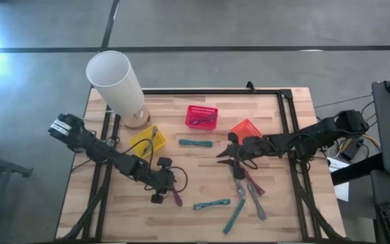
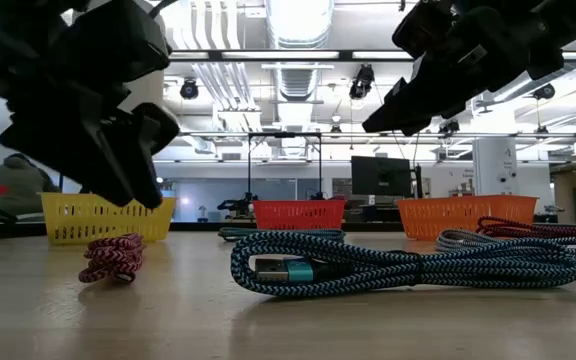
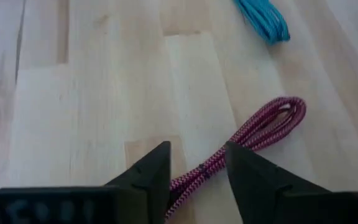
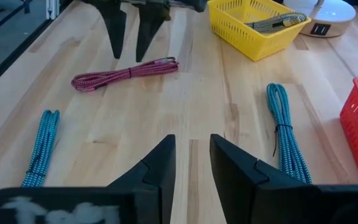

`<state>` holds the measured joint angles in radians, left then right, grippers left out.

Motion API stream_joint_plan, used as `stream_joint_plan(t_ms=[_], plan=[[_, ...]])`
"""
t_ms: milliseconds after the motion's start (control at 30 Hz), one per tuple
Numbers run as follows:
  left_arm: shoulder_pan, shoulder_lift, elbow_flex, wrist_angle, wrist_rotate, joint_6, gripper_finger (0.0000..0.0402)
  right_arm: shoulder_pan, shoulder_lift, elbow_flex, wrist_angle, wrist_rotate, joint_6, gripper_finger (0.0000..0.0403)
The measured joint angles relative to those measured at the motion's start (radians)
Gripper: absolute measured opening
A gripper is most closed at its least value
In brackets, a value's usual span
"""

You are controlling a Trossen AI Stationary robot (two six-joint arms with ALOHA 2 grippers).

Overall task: Pick & Place USB Port
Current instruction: Put the left pink charger cable into the red bin

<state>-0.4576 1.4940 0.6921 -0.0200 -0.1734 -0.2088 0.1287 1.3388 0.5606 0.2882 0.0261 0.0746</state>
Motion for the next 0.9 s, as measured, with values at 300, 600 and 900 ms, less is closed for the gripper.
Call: stream_joint_plan(t_ms=[300, 600, 900], plan=[[0.005, 0.022, -0.003, -0.014, 0.041, 0.130, 0.0199, 0.000, 0.000, -0.002, 0.000, 0.000, -0.007, 0.0097], [0.019, 0.103, -0.007, 0.002, 0.032, 0.159, 0.0185, 0.000, 0.000, -0.003, 0.000, 0.000, -0.007, 0.0090], [0.024, 0.106, 0.003, -0.006, 0.021, 0.181, 0.0120, 0.000, 0.000, -0.003, 0.000, 0.000, -0.007, 0.0093]])
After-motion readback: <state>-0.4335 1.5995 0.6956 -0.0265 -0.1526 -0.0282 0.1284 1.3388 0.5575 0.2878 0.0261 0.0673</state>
